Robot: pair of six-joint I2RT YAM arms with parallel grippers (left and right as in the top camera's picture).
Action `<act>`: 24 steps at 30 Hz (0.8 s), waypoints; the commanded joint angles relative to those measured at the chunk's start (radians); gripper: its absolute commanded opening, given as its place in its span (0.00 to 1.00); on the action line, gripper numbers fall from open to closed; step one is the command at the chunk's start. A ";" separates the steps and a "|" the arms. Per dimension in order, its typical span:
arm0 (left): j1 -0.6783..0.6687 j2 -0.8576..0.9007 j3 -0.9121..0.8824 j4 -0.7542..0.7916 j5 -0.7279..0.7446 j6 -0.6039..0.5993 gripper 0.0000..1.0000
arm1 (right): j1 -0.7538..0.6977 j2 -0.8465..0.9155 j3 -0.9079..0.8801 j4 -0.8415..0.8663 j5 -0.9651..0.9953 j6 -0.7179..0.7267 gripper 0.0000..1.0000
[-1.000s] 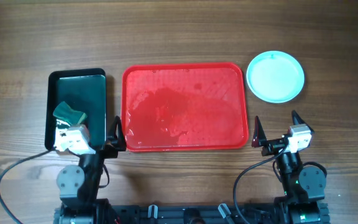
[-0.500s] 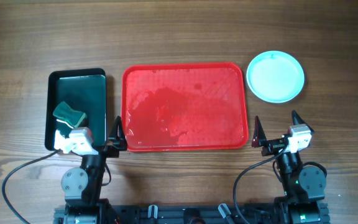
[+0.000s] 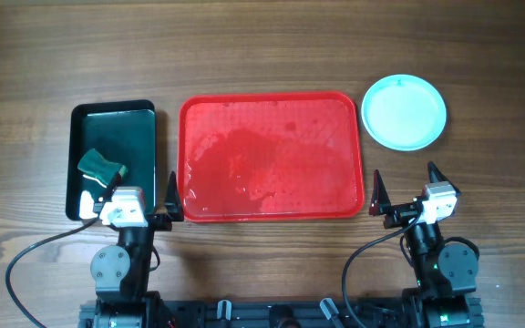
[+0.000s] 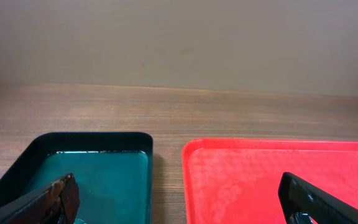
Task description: Clean dirty plates on tray and stack at the side
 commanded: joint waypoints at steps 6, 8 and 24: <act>-0.006 -0.012 -0.007 0.002 -0.072 0.019 1.00 | -0.003 -0.008 -0.002 0.002 0.012 -0.018 1.00; -0.006 -0.012 -0.007 0.003 -0.060 0.019 1.00 | -0.003 -0.008 -0.002 0.002 0.012 -0.018 1.00; -0.006 -0.012 -0.007 0.004 -0.061 0.019 1.00 | -0.003 -0.008 -0.002 0.002 0.012 -0.018 1.00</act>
